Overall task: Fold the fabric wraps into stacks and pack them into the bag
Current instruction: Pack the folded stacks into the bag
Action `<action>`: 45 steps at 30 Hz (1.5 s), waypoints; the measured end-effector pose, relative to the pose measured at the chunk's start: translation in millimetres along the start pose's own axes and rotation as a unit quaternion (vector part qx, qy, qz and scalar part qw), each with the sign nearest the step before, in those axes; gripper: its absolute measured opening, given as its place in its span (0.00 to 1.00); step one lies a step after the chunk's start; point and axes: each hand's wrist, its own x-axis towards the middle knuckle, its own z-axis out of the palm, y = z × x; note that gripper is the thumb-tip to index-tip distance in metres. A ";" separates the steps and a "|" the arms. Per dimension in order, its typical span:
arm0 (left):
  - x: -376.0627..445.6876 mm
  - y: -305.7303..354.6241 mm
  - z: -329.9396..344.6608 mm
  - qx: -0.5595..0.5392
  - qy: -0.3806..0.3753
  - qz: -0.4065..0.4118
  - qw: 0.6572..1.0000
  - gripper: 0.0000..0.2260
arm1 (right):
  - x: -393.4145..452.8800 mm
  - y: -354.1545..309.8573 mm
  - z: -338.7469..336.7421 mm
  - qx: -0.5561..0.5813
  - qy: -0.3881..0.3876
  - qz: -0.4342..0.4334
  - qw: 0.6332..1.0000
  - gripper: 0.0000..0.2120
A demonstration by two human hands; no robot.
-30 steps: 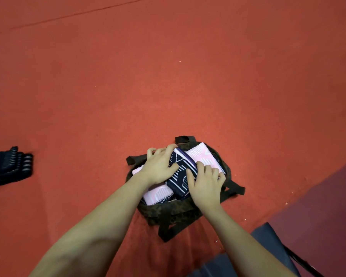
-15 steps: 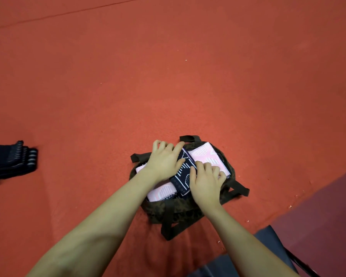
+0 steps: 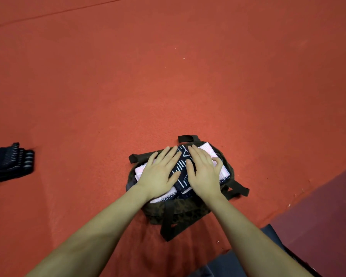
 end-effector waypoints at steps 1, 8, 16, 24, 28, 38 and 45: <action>3.2 -2.8 -1.4 -0.008 -0.023 0.017 1.000 0.31 | 4.7 -1.4 -2.2 0.004 -0.016 -0.015 1.000 0.25; -0.5 -9.3 -7.8 -0.107 -0.045 0.014 0.993 0.33 | 3.6 2.4 8.9 -0.060 -0.170 0.011 0.984 0.32; 1.9 -15.5 -25.1 -0.073 -0.026 -0.006 0.997 0.28 | 16.2 -6.3 1.2 -0.126 -0.141 -0.010 0.982 0.35; -19.8 -36.6 -58.0 -0.032 0.046 -0.093 0.994 0.24 | 35.6 -54.7 -4.7 -0.102 -0.061 -0.072 0.990 0.24; -57.7 -67.1 -80.0 -0.014 0.080 -0.156 0.984 0.27 | 39.0 -102.5 13.5 -0.092 -0.071 -0.109 0.987 0.23; -180.8 -196.2 -125.1 -0.003 0.135 -0.262 0.956 0.21 | 27.6 -276.1 98.4 -0.064 -0.106 -0.174 0.977 0.24; -251.6 -312.0 -138.9 -0.001 0.135 -0.307 0.942 0.21 | 31.5 -396.9 182.6 -0.035 -0.159 -0.213 0.964 0.18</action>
